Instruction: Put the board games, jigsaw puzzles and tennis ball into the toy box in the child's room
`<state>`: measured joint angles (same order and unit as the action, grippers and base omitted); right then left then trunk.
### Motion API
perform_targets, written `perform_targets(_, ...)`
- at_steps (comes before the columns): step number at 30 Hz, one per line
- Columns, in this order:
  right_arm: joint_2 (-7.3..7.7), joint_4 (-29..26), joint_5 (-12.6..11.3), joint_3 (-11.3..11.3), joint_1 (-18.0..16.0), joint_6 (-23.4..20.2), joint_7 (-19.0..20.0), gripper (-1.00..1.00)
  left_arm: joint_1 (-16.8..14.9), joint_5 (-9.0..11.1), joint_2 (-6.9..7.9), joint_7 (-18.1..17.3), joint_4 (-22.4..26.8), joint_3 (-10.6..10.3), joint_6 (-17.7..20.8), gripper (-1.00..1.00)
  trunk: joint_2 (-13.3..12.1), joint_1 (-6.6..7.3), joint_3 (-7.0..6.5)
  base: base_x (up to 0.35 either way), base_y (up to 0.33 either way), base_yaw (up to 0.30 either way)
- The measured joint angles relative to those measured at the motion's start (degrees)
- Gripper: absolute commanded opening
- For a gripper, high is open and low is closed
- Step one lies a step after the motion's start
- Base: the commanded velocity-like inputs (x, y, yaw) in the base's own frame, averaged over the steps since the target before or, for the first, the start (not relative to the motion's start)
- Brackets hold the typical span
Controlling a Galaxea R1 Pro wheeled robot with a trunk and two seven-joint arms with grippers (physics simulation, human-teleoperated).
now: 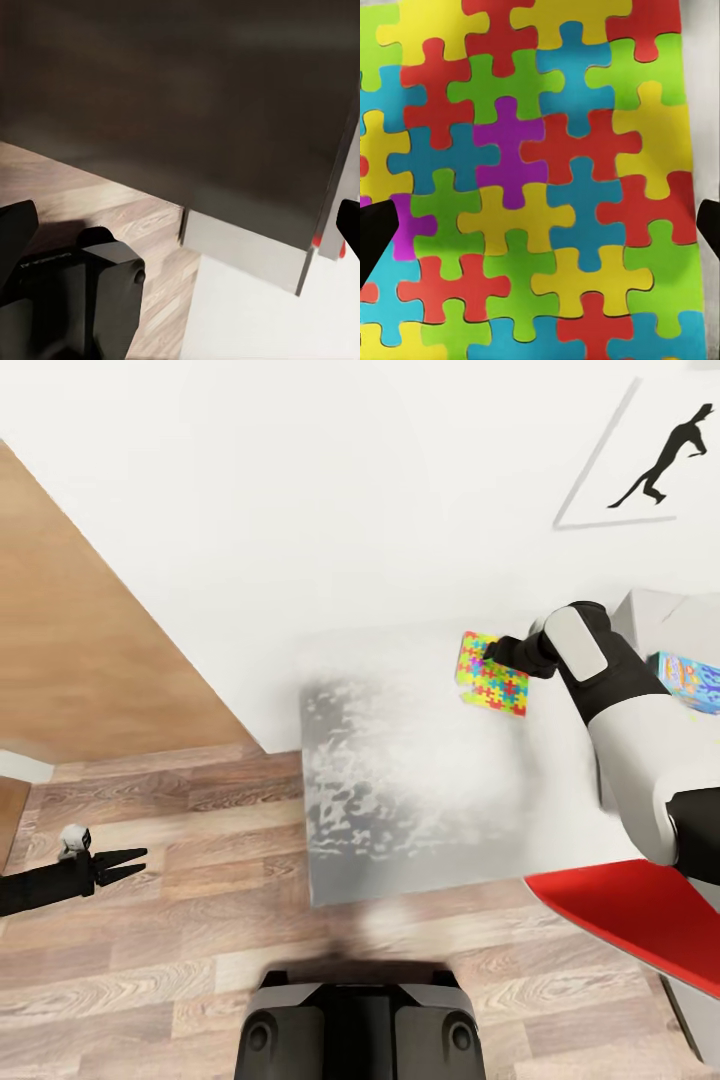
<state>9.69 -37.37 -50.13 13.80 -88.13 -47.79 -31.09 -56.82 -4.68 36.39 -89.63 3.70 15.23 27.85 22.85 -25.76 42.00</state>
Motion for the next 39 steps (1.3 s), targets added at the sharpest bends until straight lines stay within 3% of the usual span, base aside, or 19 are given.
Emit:
perform_targets(13, -0.09, 0.5, -0.3, 0.1, 0.0, 0.2, 0.0, 1.0, 0.0, 0.0, 0.0, 0.0, 0.0, 0.1, -0.1, 1.0, 0.0, 0.03, -0.2, -0.031, 0.023, 0.0)
perform_targets(22, -0.08, 0.6, 0.8, 0.2, 0.0, -0.2, -0.2, 1.0, 0.0, 0.0, 0.0, 0.0, 0.0, 0.0, 0.0, 1.0, 0.0, 0.03, -0.3, -0.041, 0.131, 0.0)
perform_targets(39, -0.22, 0.5, 0.9, 0.3, 0.0, -0.2, -0.2, 1.0, 0.0, 0.0, 0.01, 0.0, 0.0, 0.0, 0.0, 1.0, 0.0, 0.03, -0.3, -0.001, 0.267, 0.0)
